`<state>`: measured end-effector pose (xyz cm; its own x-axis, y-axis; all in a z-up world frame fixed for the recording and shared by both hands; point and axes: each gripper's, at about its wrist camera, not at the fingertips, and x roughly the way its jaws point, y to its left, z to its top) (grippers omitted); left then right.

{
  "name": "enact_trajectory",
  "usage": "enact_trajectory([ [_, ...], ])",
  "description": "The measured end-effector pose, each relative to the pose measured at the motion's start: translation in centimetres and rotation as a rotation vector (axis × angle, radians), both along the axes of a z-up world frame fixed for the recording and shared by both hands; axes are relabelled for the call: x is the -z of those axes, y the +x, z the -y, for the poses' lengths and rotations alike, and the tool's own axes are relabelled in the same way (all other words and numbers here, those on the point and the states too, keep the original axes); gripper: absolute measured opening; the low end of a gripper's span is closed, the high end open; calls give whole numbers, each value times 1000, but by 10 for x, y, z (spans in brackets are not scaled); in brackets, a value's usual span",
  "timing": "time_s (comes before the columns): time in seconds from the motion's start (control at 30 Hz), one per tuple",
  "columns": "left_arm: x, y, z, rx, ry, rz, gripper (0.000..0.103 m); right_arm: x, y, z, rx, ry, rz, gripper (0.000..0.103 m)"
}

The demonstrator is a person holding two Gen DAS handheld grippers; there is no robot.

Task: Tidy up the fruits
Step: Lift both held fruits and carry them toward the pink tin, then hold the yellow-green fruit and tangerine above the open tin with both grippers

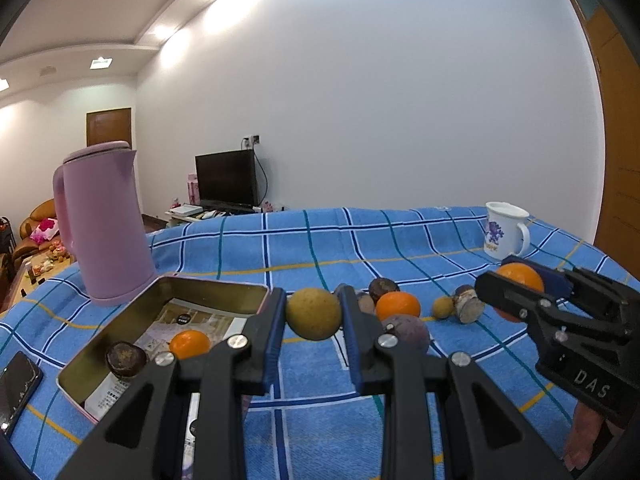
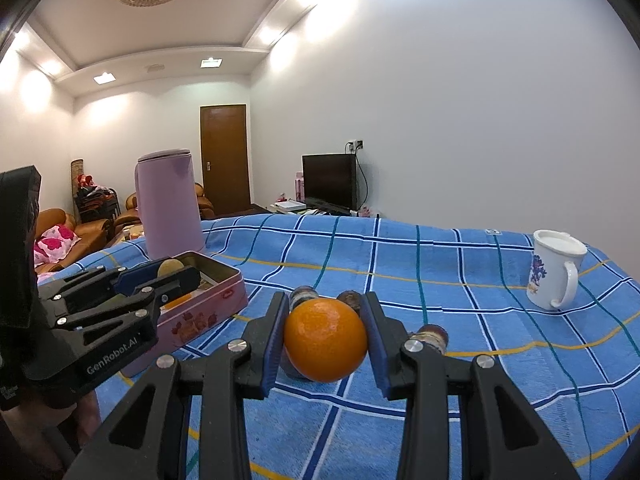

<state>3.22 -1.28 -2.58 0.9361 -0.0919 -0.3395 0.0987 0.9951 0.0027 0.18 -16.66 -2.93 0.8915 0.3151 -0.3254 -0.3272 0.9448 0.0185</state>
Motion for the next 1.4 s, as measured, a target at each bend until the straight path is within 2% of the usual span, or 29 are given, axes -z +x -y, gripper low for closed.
enact_trajectory([
  [0.4, 2, 5, -2, -12, -2, -21, 28, 4, 23, -26, -26, 8, -60, 39],
  [0.87, 6, 14, -27, -85, -9, -64, 28, 11, 41, -66, -76, -16, -125, 39],
  [1.13, 10, 21, -56, -151, -27, -102, 28, 12, 52, -80, -98, -12, -162, 39],
  [1.4, 12, 23, -83, -208, -27, -111, 28, 6, 55, -109, -155, -18, -163, 39],
])
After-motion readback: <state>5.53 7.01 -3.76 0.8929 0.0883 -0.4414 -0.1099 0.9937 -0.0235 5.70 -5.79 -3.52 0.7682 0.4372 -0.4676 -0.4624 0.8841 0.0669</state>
